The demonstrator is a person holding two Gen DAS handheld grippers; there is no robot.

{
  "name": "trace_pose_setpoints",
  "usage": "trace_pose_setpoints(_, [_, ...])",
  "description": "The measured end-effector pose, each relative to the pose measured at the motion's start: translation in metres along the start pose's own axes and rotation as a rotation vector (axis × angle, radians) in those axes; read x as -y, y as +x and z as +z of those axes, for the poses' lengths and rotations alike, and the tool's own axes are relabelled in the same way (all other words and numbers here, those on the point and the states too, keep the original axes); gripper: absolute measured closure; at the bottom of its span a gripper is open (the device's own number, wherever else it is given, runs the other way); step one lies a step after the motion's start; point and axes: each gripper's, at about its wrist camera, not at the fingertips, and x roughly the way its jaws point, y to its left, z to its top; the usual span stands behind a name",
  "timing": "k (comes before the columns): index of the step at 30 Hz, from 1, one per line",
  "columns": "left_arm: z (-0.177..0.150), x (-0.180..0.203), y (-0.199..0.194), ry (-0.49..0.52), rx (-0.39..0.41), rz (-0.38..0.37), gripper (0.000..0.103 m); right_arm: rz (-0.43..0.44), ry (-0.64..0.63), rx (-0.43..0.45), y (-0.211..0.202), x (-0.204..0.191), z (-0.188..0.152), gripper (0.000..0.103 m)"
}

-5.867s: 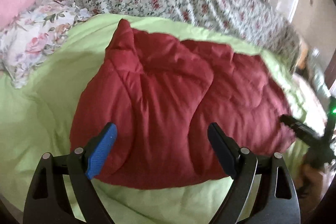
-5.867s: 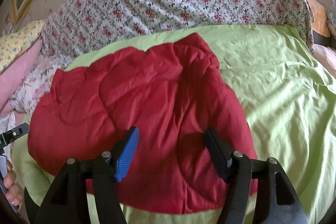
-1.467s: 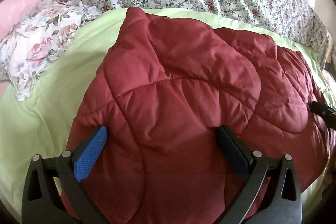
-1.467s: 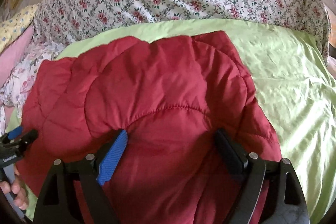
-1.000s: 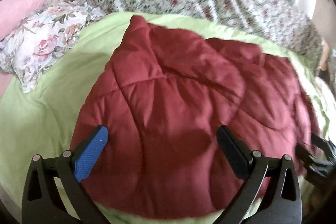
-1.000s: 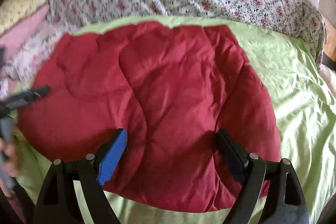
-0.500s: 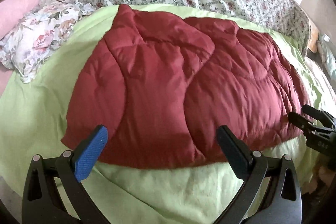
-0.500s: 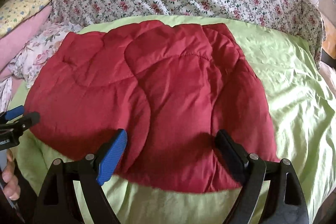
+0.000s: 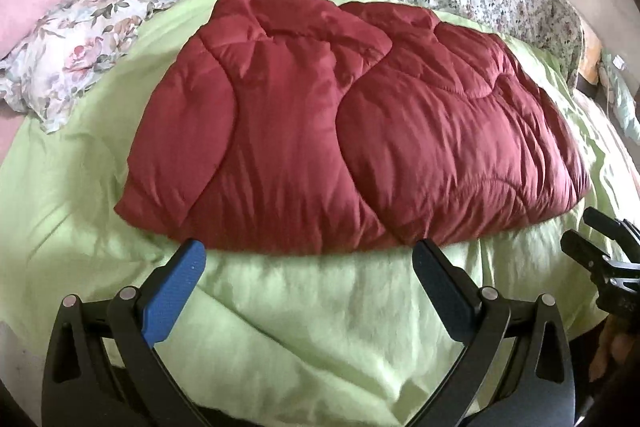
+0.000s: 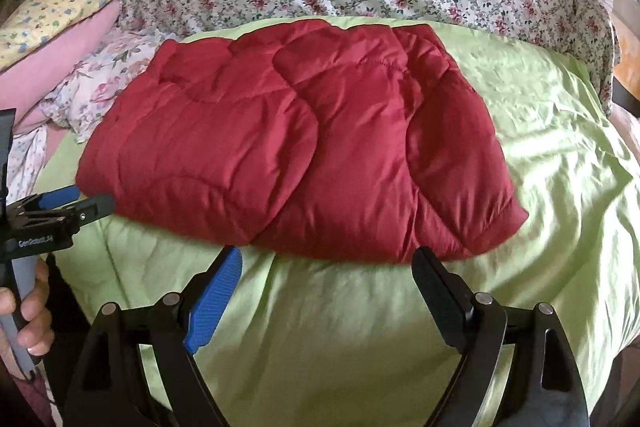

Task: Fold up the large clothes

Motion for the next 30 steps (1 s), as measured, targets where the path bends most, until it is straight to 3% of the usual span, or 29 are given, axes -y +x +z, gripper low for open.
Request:
trace_pose_setpoints(10, [-0.016,0.008,-0.004,0.033,-0.075,0.050,0.000,0.008,0.015,-0.073,0.003,-0.002,-0.017,0.012])
trace_pose_setpoints(20, [0.008,0.034,-0.032,0.129,-0.005,0.095,0.000,0.021,0.020,-0.034,-0.024,-0.001,0.004,0.006])
trace_pose_setpoints(30, [0.027,0.030,-0.015,0.096,-0.028,0.108,0.000,0.029,0.039,-0.066,-0.009,0.003,0.024,0.006])
